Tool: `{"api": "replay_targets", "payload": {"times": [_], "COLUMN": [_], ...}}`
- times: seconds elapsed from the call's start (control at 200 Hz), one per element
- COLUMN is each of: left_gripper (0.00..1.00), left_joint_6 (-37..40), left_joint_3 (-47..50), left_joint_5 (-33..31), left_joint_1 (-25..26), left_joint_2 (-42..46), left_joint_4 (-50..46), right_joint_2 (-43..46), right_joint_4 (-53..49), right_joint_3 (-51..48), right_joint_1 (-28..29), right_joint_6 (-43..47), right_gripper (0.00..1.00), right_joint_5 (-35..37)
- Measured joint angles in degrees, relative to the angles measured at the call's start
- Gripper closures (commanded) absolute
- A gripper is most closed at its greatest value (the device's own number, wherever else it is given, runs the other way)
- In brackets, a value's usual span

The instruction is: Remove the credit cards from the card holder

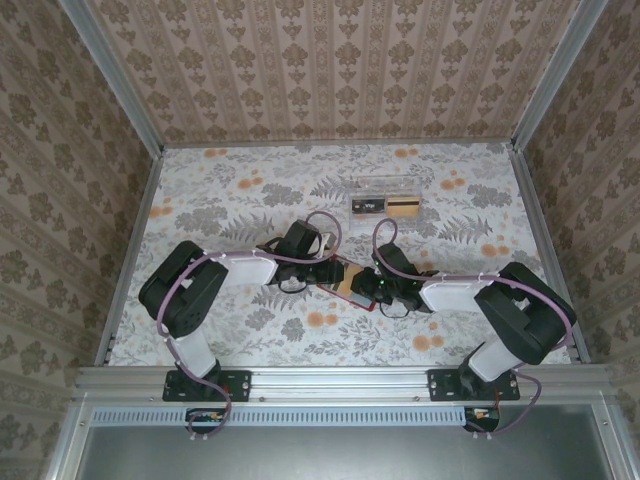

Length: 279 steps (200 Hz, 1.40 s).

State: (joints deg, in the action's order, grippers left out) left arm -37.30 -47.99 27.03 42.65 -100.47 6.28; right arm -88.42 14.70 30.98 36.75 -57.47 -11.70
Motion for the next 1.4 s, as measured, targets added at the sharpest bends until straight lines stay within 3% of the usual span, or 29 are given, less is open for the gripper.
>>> {"api": "replay_targets", "payload": {"times": [0.37,0.585,0.795,1.395], "left_gripper": [0.76,0.77,0.83,0.85], "left_joint_6": [-0.2,-0.2,-0.6,-1.5], "left_joint_3": [0.3,0.4,0.4,0.5], "left_joint_5": [-0.1,-0.4,-0.7,-0.5], "left_joint_1": [0.0,0.0,-0.2,-1.5], "left_joint_2": [0.0,0.0,-0.1,-0.6], "left_joint_4": [0.3,0.4,0.2,0.2], "right_joint_2": [-1.2,-1.7,-1.1,10.2], "right_joint_4": [4.3,6.5,8.9,6.2], "right_joint_3": [-1.2,-1.9,-4.0,-12.4], "right_joint_1": [-1.2,-1.5,-2.1,-8.2], "right_joint_6": [-1.5,-2.8,-2.8,-2.3], "right_gripper": [0.84,1.0,1.0,1.0], "right_joint_5": [-2.3,-2.6,-3.0,-4.3]}}
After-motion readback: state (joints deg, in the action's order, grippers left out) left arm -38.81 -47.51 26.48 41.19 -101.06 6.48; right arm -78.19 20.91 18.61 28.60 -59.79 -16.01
